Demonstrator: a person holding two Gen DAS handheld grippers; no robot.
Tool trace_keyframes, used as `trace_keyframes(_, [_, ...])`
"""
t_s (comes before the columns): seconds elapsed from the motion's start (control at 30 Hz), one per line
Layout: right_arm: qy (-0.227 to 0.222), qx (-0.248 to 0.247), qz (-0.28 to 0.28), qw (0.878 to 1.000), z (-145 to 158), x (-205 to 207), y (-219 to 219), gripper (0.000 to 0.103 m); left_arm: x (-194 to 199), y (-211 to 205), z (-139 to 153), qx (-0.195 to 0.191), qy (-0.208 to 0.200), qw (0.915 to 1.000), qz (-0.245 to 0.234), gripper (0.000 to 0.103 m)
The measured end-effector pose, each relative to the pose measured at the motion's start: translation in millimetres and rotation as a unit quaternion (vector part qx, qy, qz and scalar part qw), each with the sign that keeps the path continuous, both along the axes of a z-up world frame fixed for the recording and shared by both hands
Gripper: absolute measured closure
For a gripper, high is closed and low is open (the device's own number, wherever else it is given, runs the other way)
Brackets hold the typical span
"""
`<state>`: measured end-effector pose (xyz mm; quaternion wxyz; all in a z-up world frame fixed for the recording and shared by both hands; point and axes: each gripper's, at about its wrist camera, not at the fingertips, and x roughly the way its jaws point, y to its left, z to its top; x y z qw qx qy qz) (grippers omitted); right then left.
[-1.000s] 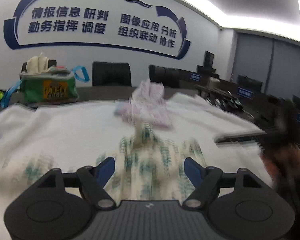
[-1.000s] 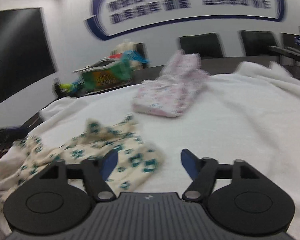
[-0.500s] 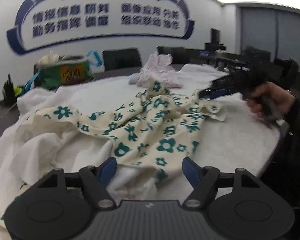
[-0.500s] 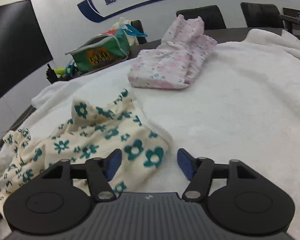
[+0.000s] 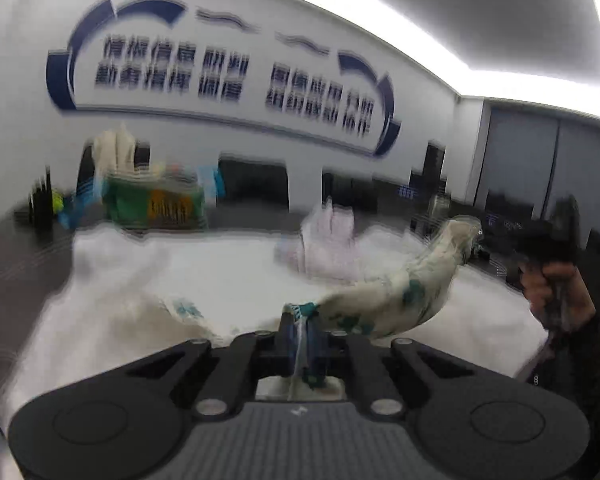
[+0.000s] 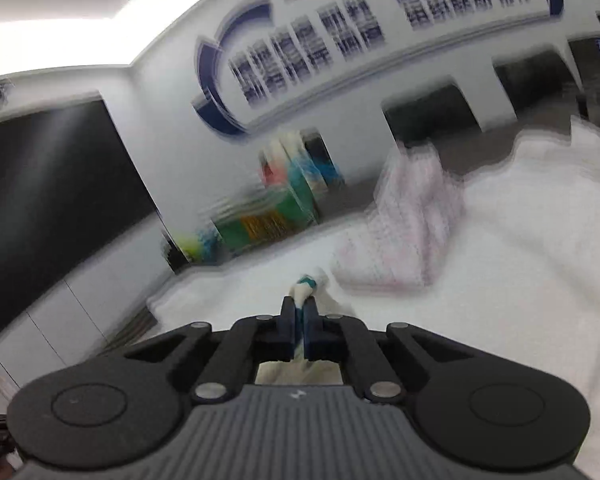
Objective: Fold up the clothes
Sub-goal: 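Swing the cream shirt down and spread it over the towel with both grippers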
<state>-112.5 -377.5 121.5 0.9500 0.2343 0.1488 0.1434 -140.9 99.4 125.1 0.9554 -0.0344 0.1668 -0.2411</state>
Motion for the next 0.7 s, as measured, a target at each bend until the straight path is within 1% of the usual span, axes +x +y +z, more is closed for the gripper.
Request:
trace_keyframes(0.07, [-0.029, 0.011, -0.006, 0.999, 22, -5, -3, 0.100, 16, 10, 25, 0.003, -0.021, 0.9997, 0.006, 0.098])
trace_keyframes(0.17, [-0.030, -0.012, -0.010, 0.999, 42, 36, 4, 0.100, 48, 11, 66, 0.022, -0.046, 0.9985, 0.017, 0.099])
trace_keyframes(0.3, [-0.023, -0.023, -0.024, 0.999, 68, 111, 11, 0.100, 90, 12, 120, 0.048, -0.079, 0.9952, 0.031, 0.099])
trace_keyframes(0.37, [-0.043, -0.021, -0.030, 0.998, 95, 126, 15, 0.100, 112, 13, 147, 0.061, -0.096, 0.9928, 0.038, 0.099])
trace_keyframes(0.4, [-0.063, -0.023, -0.031, 0.997, 110, 125, 16, 0.100, 122, 13, 160, 0.068, -0.104, 0.9914, 0.042, 0.099])
trace_keyframes(0.43, [-0.084, -0.026, -0.033, 0.996, 126, 121, 17, 0.100, 121, 12, 172, 0.073, -0.118, 0.9895, 0.040, 0.099])
trace_keyframes(0.5, [-0.116, -0.030, -0.030, 0.992, 149, 105, 16, 0.100, 91, 6, 191, 0.083, -0.157, 0.9838, 0.024, 0.099])
trace_keyframes(0.53, [-0.132, -0.035, -0.033, 0.990, 156, 94, 15, 0.100, 76, 3, 200, 0.087, -0.177, 0.9802, 0.015, 0.099])
trace_keyframes(0.57, [-0.148, -0.040, -0.037, 0.987, 162, 82, 14, 0.100, 62, 0, 201, 0.089, -0.187, 0.9782, 0.007, 0.099])
trace_keyframes(0.63, [-0.150, -0.043, -0.036, 0.987, 153, 59, 7, 0.100, 35, -9, 183, 0.087, -0.186, 0.9785, -0.013, 0.099])
trace_keyframes(0.67, [-0.149, -0.045, -0.035, 0.987, 147, 48, 3, 0.100, 25, -15, 167, 0.085, -0.177, 0.9804, -0.023, 0.099])
trace_keyframes(0.7, [-0.140, -0.051, -0.035, 0.988, 133, 37, 0, 0.100, 17, -21, 143, 0.080, -0.156, 0.9839, -0.034, 0.099])
